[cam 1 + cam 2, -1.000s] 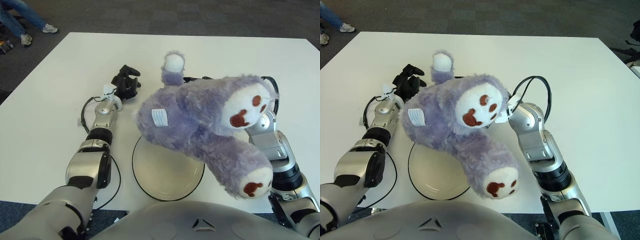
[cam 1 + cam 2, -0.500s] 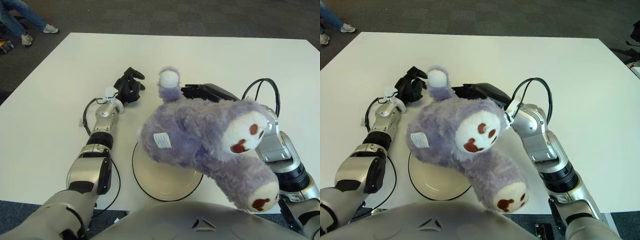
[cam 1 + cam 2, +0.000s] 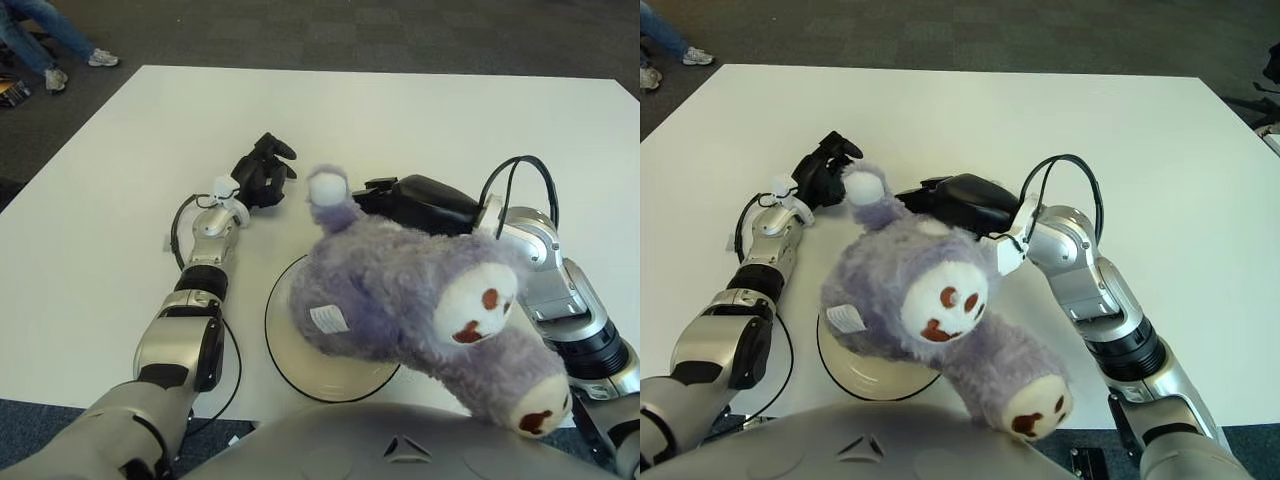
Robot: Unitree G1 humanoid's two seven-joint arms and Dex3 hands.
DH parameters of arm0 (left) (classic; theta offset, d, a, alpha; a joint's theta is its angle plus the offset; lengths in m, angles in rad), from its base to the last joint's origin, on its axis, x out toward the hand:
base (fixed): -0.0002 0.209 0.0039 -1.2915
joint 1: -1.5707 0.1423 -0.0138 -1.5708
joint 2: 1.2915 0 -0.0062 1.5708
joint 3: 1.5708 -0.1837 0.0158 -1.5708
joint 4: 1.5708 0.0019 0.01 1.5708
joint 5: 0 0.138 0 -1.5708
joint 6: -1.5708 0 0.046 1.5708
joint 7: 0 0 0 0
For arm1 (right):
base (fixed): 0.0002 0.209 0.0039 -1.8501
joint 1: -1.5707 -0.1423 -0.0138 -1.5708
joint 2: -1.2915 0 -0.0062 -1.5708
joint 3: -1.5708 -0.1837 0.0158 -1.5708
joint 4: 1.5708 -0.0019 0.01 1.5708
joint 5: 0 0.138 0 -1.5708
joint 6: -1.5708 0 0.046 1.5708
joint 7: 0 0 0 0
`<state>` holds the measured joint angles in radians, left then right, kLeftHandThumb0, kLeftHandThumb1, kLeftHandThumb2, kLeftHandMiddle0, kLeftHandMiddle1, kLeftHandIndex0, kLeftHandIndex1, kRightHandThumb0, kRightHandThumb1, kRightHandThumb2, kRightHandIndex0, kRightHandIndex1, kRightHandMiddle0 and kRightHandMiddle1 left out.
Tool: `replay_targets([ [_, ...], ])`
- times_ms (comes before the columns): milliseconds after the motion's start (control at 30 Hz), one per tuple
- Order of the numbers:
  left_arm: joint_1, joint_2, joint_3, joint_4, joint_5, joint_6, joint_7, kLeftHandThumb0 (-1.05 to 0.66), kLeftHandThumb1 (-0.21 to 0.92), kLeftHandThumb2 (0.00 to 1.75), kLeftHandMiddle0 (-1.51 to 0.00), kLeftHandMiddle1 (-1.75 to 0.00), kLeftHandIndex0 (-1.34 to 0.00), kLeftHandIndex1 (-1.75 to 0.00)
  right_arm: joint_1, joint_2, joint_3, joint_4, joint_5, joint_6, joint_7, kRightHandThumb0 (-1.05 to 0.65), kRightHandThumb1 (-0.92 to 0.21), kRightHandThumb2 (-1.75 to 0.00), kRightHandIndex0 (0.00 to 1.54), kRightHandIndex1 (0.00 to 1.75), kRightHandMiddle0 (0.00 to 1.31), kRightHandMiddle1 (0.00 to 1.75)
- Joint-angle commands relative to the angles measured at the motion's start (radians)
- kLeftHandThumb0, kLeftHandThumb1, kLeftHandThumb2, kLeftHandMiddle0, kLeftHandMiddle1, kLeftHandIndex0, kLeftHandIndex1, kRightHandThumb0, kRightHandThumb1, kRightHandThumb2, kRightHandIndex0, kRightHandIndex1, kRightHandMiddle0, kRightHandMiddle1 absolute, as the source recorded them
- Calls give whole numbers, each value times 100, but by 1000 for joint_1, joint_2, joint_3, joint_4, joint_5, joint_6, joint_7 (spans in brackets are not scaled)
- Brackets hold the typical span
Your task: Put the doll into the plate.
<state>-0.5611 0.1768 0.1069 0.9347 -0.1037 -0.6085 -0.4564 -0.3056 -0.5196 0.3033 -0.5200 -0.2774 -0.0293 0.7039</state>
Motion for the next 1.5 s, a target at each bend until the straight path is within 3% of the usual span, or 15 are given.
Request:
replay_targets([
  [0, 32, -1, -9, 30, 9, -6, -13, -1, 71, 85, -23, -175, -21, -175, -13, 9, -14, 2, 33, 6, -1, -1, -43, -116, 44, 175, 44, 166],
  [67, 31, 0, -9, 34, 9, -2, -11, -1, 71, 85, -23, -175, -21, -175, -7, 17, -16, 2, 38, 10, -10, -1, -52, -100, 43, 175, 45, 151],
  [133, 30, 1, -9, 40, 10, -2, -7, -1, 72, 84, -23, -175, -21, -175, -1, 23, -18, 1, 38, 10, -20, 0, -63, -89, 33, 174, 34, 160],
  [200, 28, 1, -9, 46, 11, -4, -5, -1, 72, 84, -23, -175, -21, -175, 6, 31, -20, -2, 35, 4, -32, -20, -43, -98, 13, 174, 17, 148],
  [300, 25, 2, -7, 56, 12, -9, -2, -1, 72, 84, -23, -175, -21, -175, 21, 46, -23, -1, 33, -13, -55, -29, -30, -105, 4, 155, 6, 137],
  [433, 20, 1, -4, 67, 8, -10, -3, -1, 70, 86, -24, -175, -21, -175, 44, 58, -17, 20, 43, -52, -79, -29, -24, -107, 1, 127, 2, 117],
  [533, 14, 0, 1, 78, -1, -6, -17, -1, 68, 89, -25, -175, -23, -175, 45, 54, -18, 25, 48, -65, -75, -25, -22, -109, 0, 87, 0, 92],
  [633, 8, -1, 6, 88, -12, -3, -35, -1, 67, 90, -26, -175, -24, -175, 40, 47, -19, 20, 52, -62, -59, -24, -21, -109, 0, 69, 0, 78],
  [733, 3, -4, 11, 97, -22, -3, -53, -1, 66, 92, -27, -175, -25, -175, 32, 31, -20, 11, 61, -54, -34, -29, -26, -106, 0, 52, 0, 59],
  [800, -1, -5, 14, 105, -24, -8, -61, -1, 65, 93, -27, -175, -25, -175, 26, 22, -20, 9, 65, -51, -18, -38, -36, -98, 0, 42, 0, 41],
  [933, -14, -7, 21, 128, -33, -9, -81, -1, 64, 93, -28, -175, -25, -175, 13, 7, -21, 2, 71, -35, 7, -47, -48, -88, 0, 32, 0, 19],
  [1067, -18, -10, 28, 139, -38, 4, -73, -1, 64, 93, -28, -175, -25, -175, 2, 1, -21, -2, 82, -9, 27, -48, -50, -85, 0, 26, 0, 12],
  [1233, -13, -10, 26, 139, -22, -9, -44, -1, 67, 90, -26, -175, -24, -175, -9, 0, -24, 3, 103, 14, 44, -44, -44, -89, 0, 12, 0, 14],
  [1467, -18, -5, 21, 144, -15, -12, -45, -1, 69, 88, -25, -175, -22, -175, -34, -16, -32, 23, 134, 10, 74, -54, -46, -85, 0, 1, 0, 12],
])
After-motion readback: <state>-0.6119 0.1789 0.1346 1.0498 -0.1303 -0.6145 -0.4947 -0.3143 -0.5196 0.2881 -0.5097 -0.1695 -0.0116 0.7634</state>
